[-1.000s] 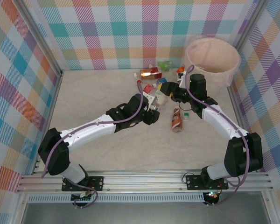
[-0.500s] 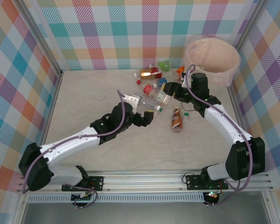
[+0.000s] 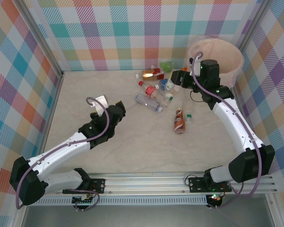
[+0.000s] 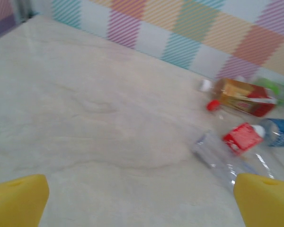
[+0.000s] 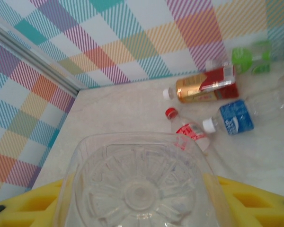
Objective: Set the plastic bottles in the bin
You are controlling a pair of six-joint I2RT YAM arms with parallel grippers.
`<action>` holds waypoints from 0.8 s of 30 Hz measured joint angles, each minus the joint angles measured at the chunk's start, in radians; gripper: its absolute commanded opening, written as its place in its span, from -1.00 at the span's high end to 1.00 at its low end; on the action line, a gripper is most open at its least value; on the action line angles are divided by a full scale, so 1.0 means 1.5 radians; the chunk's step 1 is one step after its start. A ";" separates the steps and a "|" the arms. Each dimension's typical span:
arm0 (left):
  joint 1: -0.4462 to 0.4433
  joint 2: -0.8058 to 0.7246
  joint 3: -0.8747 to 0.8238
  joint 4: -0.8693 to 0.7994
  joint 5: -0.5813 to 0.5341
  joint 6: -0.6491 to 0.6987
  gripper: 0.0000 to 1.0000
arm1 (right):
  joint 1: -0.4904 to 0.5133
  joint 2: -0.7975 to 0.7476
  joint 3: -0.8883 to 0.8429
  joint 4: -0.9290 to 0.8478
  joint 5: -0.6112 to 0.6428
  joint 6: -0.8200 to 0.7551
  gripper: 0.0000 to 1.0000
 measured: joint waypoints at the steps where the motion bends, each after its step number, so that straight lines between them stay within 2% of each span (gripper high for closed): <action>1: 0.002 0.000 0.000 -0.012 -0.006 -0.012 -1.00 | -0.003 0.002 0.020 -0.009 0.006 -0.009 0.08; 8: 0.007 0.006 0.000 -0.050 -0.018 -0.052 -1.00 | -0.069 0.044 0.164 -0.031 0.023 -0.039 0.11; 13: 0.012 0.022 0.000 -0.062 -0.008 -0.058 -1.00 | -0.156 0.105 0.268 -0.042 -0.012 -0.016 0.12; 19: 0.017 0.023 0.000 -0.062 0.000 -0.061 -1.00 | -0.228 0.167 0.368 -0.066 -0.035 0.011 0.11; 24: 0.022 0.023 0.000 -0.062 0.002 -0.061 -1.00 | -0.257 0.186 0.406 -0.090 0.007 0.000 0.07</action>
